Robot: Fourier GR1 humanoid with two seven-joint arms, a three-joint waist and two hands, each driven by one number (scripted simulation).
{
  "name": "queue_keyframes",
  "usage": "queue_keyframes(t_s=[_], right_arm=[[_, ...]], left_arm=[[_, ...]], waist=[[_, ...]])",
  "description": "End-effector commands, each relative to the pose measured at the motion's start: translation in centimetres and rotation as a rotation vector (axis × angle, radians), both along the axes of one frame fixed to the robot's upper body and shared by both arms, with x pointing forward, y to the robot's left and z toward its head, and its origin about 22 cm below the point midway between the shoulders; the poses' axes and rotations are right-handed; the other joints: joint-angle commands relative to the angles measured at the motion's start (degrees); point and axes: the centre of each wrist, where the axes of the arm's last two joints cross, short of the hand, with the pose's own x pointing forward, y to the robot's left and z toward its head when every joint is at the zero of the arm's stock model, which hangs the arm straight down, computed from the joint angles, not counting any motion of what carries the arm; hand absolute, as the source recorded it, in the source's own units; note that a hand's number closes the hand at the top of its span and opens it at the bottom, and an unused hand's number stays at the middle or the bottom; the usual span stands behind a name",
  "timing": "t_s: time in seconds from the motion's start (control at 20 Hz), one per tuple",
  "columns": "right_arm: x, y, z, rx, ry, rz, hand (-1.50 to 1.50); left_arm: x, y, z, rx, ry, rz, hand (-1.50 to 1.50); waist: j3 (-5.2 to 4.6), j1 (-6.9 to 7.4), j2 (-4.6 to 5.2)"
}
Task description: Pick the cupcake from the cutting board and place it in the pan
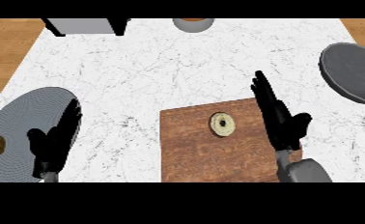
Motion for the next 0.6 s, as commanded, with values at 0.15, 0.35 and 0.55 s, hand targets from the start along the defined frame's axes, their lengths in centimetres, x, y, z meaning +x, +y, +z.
queue_keyframes(t_s=[0.15,0.35,0.55], right_arm=[[2.8,5.4,6.2,-0.32,-0.309,0.496,1.5],[5.2,4.1,11.6,-0.834,-0.675,0.546,1.5],[6.2,5.6,9.0,-0.67,-0.814,0.609,-1.5]], left_arm=[[2.9,-5.6,2.7,-0.119,-0.085,-0.233,0.0],[3.3,-8.6,2.5,-0.225,-0.066,-0.321,0.0],[4.4,-9.4,5.2,-0.285,-0.042,-0.362,0.0]], waist=[[-1.61,2.77,2.58],[-2.21,2.16,1.49],[-1.35,1.24,3.1]])
